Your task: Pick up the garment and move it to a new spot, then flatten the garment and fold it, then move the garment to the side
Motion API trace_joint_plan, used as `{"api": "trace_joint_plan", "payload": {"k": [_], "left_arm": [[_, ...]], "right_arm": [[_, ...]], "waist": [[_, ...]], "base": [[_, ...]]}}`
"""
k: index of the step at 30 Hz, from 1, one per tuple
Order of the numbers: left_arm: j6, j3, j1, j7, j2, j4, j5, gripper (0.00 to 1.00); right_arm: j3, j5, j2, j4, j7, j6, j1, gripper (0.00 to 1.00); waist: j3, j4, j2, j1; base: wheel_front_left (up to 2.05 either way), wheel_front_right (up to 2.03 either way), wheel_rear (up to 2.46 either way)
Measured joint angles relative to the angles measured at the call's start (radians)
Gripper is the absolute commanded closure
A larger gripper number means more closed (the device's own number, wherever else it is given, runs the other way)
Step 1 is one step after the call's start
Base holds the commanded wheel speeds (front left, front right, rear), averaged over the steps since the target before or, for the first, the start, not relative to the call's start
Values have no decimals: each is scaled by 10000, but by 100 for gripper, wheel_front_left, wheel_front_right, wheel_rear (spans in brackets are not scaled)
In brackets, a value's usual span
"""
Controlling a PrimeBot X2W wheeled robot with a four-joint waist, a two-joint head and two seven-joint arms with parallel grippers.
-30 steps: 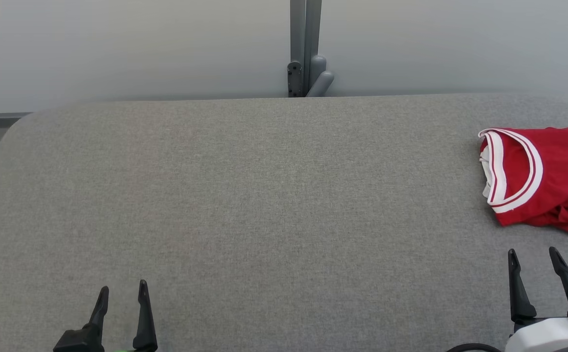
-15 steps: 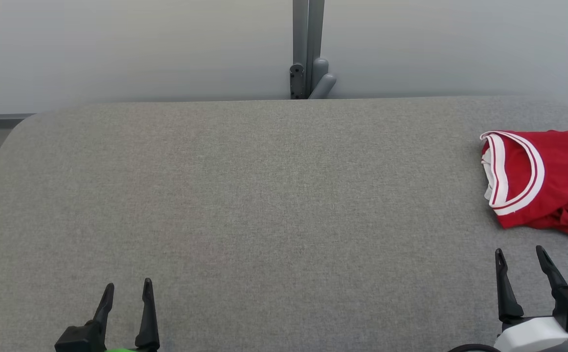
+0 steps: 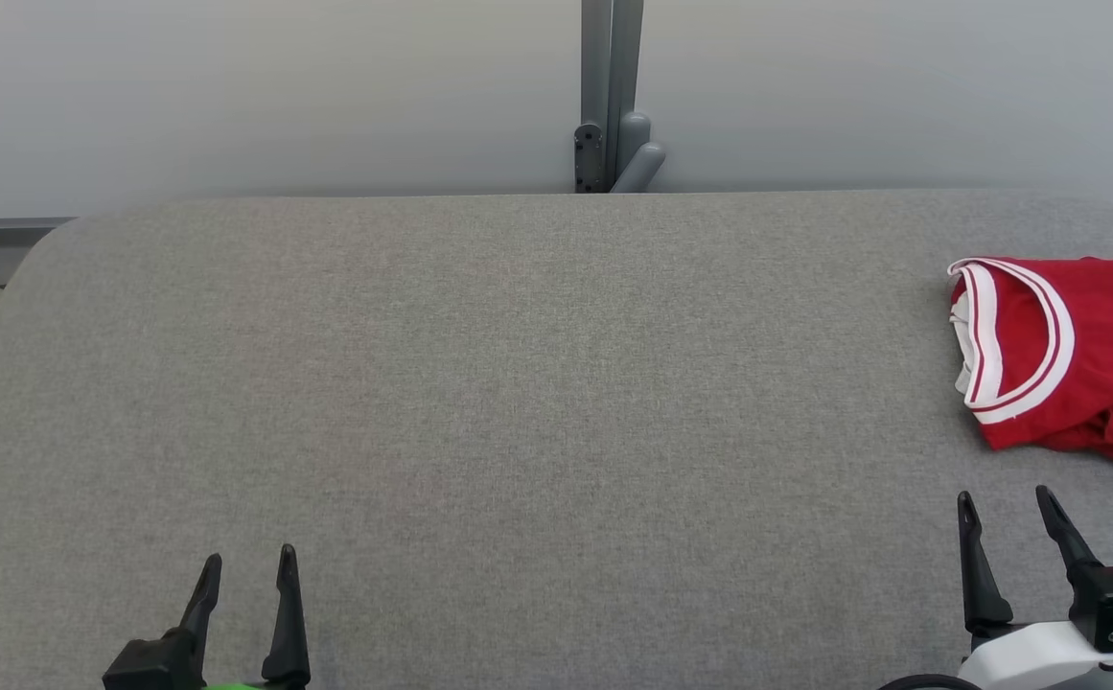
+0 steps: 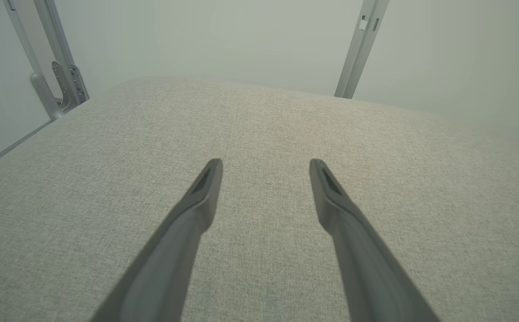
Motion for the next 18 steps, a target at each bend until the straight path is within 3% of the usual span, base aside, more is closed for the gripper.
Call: {"api": "trace_joint_plan", "payload": {"k": [18], "left_arm": [[38,-2,-4,0,-6,-56,-27,0]], "right_arm": [[-40,52,-23,63,0,0,-17,0]], "waist": [[3,-410,0,0]], "base": [[0,0,0]]}}
